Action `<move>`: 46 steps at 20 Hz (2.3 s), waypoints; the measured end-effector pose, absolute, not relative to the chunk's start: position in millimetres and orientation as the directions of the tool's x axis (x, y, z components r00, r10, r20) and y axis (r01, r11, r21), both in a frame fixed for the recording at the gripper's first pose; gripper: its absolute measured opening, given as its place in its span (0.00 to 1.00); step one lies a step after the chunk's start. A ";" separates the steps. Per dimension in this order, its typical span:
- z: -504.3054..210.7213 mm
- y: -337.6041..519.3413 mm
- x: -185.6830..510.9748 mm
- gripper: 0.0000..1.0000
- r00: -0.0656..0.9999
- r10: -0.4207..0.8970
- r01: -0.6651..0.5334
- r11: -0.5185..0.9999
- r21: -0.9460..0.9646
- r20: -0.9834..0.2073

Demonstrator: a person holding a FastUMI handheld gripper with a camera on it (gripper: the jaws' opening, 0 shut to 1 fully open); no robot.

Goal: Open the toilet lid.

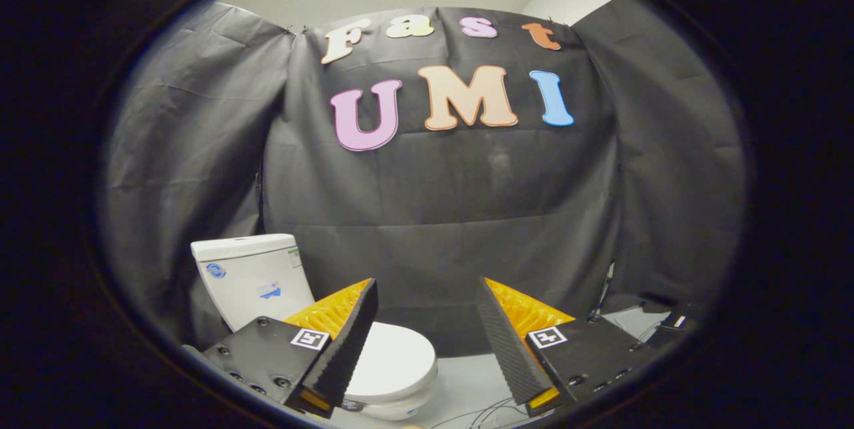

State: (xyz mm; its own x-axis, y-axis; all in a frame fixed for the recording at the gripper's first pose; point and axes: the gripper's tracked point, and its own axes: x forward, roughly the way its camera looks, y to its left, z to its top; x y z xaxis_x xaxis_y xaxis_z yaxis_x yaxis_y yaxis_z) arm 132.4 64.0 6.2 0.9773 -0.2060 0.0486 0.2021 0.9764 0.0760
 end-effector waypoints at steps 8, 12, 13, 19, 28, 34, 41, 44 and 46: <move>-20.9 84.6 125.2 0.87 0.941 -0.331 0.302 0.917 0.259 0.074; -51.7 88.3 123.1 0.84 0.921 -0.389 0.365 0.878 0.310 0.016; -60.5 84.5 123.3 0.83 0.911 -0.413 0.392 0.858 0.331 -0.008; -91.7 96.1 119.2 0.75 0.895 -0.445 0.417 0.803 0.427 -0.037; -89.2 113.7 129.5 0.68 0.896 -0.443 0.370 0.791 0.487 0.039; -86.0 124.4 129.3 0.63 0.868 -0.485 0.355 0.756 0.550 0.107; -107.7 149.2 141.4 0.62 0.877 -0.475 0.329 0.712 0.620 0.079; -112.7 159.0 143.2 0.62 0.881 -0.466 0.311 0.698 0.645 0.080; -115.3 163.7 146.7 0.62 0.882 -0.464 0.302 0.688 0.659 0.079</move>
State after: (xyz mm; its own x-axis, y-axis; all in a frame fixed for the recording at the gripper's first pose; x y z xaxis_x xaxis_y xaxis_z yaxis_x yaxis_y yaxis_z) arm 146.7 163.7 -115.3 0.8825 -0.4636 0.0795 0.3023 0.6884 0.6594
